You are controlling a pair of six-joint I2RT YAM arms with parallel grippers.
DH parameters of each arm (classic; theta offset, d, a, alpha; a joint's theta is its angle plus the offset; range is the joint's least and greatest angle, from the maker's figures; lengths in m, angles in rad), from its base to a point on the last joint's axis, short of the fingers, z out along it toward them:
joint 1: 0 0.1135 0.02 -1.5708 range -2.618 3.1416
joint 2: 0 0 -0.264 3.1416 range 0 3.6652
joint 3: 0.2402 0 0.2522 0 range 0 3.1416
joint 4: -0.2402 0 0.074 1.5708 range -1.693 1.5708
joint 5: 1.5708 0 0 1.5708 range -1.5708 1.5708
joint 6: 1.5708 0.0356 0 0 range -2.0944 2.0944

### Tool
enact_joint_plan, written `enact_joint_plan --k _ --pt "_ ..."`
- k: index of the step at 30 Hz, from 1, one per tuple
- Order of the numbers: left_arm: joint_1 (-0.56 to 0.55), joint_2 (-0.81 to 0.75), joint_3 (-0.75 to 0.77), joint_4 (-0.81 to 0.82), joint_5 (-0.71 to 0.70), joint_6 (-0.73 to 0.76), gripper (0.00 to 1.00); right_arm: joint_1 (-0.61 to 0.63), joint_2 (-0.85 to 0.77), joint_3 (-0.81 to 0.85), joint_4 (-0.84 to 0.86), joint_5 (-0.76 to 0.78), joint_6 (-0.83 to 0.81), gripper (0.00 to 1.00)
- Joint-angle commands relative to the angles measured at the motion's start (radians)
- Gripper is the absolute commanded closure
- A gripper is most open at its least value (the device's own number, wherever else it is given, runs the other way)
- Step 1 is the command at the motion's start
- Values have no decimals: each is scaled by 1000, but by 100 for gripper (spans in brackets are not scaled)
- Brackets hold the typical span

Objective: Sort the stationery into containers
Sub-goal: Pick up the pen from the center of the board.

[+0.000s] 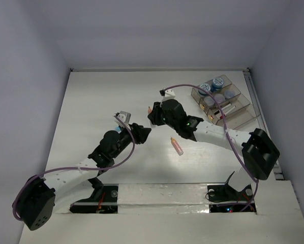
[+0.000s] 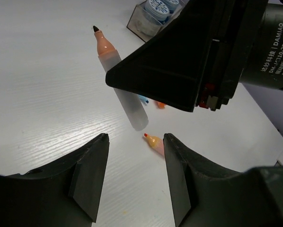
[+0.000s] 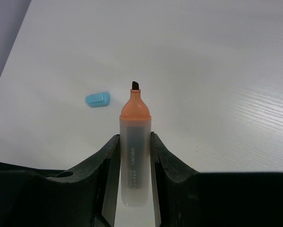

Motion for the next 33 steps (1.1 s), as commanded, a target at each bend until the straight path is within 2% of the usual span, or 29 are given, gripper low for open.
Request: enact_joint_plan --k 1,17,28,33 --pt "4 -2 50 78 70 19 54 13 -70 -18 79 73 41 100" --pt "4 27 49 97 63 22 58 97 -76 -64 160 86 45 100" --pt "4 50 63 84 50 28 73 106 -101 -98 200 57 64 100" --pt "4 65 69 74 29 27 67 125 -126 -130 240 34 76 100"
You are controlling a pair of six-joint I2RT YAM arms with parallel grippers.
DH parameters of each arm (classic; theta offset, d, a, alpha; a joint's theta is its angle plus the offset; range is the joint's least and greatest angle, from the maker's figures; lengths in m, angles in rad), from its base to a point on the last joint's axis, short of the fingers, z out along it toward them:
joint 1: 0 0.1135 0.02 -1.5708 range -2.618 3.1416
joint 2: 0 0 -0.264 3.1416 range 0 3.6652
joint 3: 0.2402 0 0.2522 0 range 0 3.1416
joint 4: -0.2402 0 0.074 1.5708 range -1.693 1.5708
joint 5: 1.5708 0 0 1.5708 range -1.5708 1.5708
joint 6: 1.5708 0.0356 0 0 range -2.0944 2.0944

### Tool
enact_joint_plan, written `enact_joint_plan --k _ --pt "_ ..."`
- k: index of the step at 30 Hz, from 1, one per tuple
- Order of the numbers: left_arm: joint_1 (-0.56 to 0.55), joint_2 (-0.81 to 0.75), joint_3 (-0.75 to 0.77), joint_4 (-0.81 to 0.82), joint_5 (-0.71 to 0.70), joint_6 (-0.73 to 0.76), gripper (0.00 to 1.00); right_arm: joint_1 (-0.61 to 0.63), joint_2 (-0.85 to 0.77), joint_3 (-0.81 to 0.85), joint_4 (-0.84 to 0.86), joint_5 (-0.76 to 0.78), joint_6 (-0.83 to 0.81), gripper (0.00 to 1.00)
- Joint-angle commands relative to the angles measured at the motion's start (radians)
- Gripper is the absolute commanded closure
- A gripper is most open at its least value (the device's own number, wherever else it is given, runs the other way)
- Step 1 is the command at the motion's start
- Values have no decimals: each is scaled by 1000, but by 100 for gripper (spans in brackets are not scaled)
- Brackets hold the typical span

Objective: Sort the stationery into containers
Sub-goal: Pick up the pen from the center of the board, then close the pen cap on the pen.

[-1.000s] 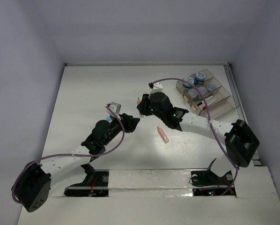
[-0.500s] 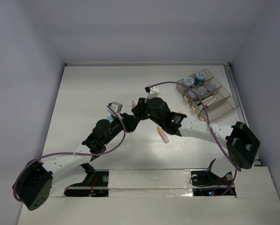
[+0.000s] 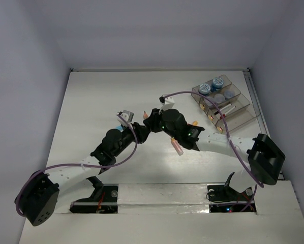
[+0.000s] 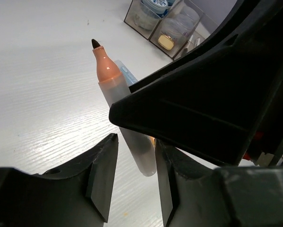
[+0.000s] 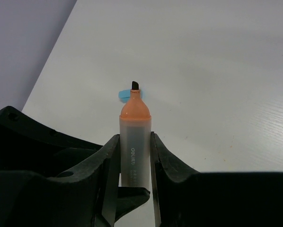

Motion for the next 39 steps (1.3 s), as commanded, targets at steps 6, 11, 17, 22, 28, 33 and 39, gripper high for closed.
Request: enact_joint_plan --k 6,11,17,22,28,33,39 --pt "3 -3 54 42 -15 11 95 23 -64 -39 109 -27 27 100" --pt "3 -45 40 38 -45 28 100 23 -78 -39 73 -27 22 99" --pt "3 -74 32 28 -53 38 100 13 -194 -16 -151 88 -10 43" --pt "3 -71 37 8 -79 40 100 -59 -331 -68 -306 128 -4 39" --pt "3 -43 51 8 -45 41 100 -301 -336 -142 -534 70 33 53" --pt "3 -25 60 6 -33 41 100 -349 -221 -79 -613 85 11 56" --pt "3 -54 51 5 -36 44 100 -410 -49 -38 -593 32 8 60"
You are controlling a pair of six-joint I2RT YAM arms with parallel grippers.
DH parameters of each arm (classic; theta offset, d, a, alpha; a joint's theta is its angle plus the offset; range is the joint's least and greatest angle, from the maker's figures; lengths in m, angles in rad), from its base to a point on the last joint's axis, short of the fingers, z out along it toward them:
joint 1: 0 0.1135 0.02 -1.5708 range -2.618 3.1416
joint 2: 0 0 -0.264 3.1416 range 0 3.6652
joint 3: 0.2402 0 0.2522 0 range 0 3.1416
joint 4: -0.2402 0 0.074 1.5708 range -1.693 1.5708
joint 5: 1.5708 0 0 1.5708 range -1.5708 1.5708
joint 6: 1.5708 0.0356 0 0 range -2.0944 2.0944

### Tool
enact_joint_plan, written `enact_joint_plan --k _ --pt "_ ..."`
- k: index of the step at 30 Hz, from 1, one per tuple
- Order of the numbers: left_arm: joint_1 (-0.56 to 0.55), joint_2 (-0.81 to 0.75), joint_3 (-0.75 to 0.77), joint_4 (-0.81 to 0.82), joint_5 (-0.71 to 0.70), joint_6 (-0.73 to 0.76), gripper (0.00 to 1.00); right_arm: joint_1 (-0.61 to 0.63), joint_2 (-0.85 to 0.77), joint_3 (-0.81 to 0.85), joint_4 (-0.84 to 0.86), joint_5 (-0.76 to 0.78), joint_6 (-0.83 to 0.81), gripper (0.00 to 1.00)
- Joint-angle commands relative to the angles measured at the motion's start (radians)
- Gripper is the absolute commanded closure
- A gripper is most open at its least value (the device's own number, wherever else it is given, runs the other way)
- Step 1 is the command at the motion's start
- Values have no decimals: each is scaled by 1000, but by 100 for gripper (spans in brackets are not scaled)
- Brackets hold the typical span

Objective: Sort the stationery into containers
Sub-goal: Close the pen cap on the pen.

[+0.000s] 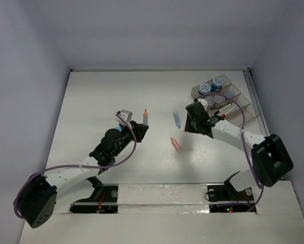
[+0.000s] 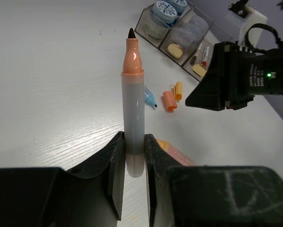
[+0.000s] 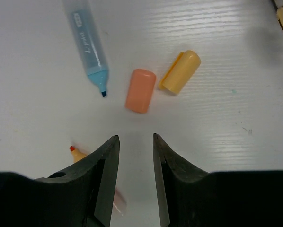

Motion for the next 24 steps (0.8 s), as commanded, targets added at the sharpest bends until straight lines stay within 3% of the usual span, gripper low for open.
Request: enact_joint_plan --k 1,5,9,24 --pt "4 -30 41 32 15 16 100 -22 57 73 -5 -9 -5 59" --pt "-5 -47 40 30 18 16 100 -34 134 108 18 -23 -9 50" --pt "-5 -42 40 30 13 17 100 -54 201 149 26 -38 -16 47" --pt "-5 -51 38 29 13 19 100 -83 335 226 9 6 -40 58"
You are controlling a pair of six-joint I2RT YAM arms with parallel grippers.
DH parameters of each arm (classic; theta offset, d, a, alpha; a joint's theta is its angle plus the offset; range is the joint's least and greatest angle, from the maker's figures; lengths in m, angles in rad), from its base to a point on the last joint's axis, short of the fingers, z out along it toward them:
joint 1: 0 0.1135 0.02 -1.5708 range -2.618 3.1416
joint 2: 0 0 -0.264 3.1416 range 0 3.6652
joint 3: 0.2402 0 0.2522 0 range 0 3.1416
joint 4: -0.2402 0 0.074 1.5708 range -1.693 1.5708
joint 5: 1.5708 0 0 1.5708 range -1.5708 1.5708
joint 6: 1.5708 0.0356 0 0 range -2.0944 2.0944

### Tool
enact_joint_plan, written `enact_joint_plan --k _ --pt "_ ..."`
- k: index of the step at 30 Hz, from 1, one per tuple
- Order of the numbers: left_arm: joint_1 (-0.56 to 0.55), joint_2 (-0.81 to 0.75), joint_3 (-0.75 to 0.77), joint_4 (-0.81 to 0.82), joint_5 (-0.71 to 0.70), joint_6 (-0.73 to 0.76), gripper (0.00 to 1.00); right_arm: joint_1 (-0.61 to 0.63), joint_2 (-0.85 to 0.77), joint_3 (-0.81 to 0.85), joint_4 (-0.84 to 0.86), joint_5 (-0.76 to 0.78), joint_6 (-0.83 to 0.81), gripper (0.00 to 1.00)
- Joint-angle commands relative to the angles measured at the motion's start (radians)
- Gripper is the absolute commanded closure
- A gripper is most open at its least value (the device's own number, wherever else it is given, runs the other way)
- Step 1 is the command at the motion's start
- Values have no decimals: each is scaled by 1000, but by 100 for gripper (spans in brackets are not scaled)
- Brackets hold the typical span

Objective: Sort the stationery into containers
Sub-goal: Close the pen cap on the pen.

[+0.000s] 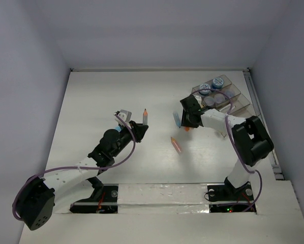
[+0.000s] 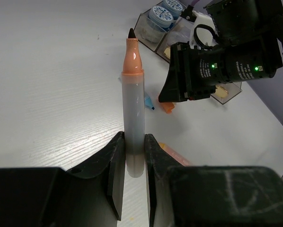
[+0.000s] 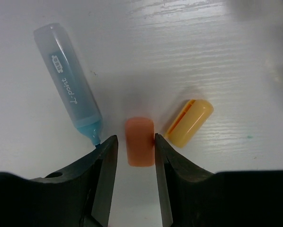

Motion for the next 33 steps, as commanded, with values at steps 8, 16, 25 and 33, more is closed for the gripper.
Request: enact_joint_plan --k 8,16,25,33 --pt "-4 -9 40 41 6 14 100 -17 104 88 0 29 -38 58" --pt "-4 4 43 45 8 13 100 -17 102 82 -29 50 -59 59" --pt "-4 24 48 48 17 16 100 -17 18 91 -21 37 -76 88" --pt "-4 44 51 56 50 11 100 -17 -217 76 23 14 -92 96"
